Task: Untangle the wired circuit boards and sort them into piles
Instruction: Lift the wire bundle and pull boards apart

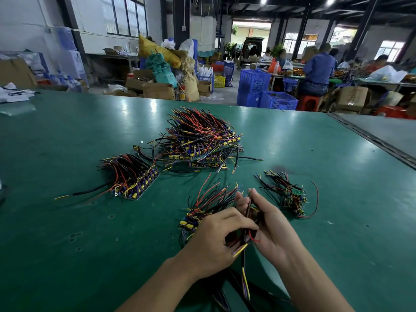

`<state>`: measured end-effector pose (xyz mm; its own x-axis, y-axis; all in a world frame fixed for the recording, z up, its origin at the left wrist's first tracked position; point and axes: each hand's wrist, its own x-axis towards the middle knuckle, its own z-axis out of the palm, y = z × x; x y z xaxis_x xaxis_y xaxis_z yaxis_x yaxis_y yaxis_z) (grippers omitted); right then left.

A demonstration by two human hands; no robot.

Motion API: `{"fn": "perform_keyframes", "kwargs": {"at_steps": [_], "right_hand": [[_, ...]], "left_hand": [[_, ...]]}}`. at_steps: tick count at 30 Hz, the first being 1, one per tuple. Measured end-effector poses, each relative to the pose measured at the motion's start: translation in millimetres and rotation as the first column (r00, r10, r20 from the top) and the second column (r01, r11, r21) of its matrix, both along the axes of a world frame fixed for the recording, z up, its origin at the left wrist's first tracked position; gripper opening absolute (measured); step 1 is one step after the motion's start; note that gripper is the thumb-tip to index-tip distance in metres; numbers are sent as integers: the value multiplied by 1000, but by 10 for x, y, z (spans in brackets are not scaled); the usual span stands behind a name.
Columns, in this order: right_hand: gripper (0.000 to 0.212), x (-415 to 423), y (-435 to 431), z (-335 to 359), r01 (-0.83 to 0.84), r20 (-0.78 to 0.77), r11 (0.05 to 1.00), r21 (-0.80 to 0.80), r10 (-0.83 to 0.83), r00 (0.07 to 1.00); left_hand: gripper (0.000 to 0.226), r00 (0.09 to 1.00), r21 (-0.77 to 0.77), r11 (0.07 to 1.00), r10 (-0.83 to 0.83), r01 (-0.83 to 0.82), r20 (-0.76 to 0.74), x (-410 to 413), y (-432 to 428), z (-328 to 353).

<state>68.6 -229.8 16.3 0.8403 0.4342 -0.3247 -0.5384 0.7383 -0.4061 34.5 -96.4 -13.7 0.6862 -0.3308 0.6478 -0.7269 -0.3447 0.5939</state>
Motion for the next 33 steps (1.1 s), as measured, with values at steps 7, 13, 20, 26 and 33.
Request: {"fn": "perform_keyframes", "kwargs": {"at_steps": [7,13,20,26,33], "right_hand": [[33,-31,14,-26,-50,-15,989,-140,49,999],[39,-30,64,-14,-6,8,993,-119,7,1000],[27,-50,7,5,72,203,980,-188,-33,979],[21,-100,-41,27,20,357,940,-341,110,928],[22,-122,-33,-31,20,433,929,-369,152,888]], "left_hand": [[29,999,79,996,-44,42,21,5,-11,-33],[17,998,-142,990,10,-18,-55,15,-32,2],[31,877,-739,674,-344,-18,-335,40,76,148],[16,795,-847,505,-440,-166,-418,89,154,206],[20,742,-863,457,-499,-214,-448,119,201,192]]}}
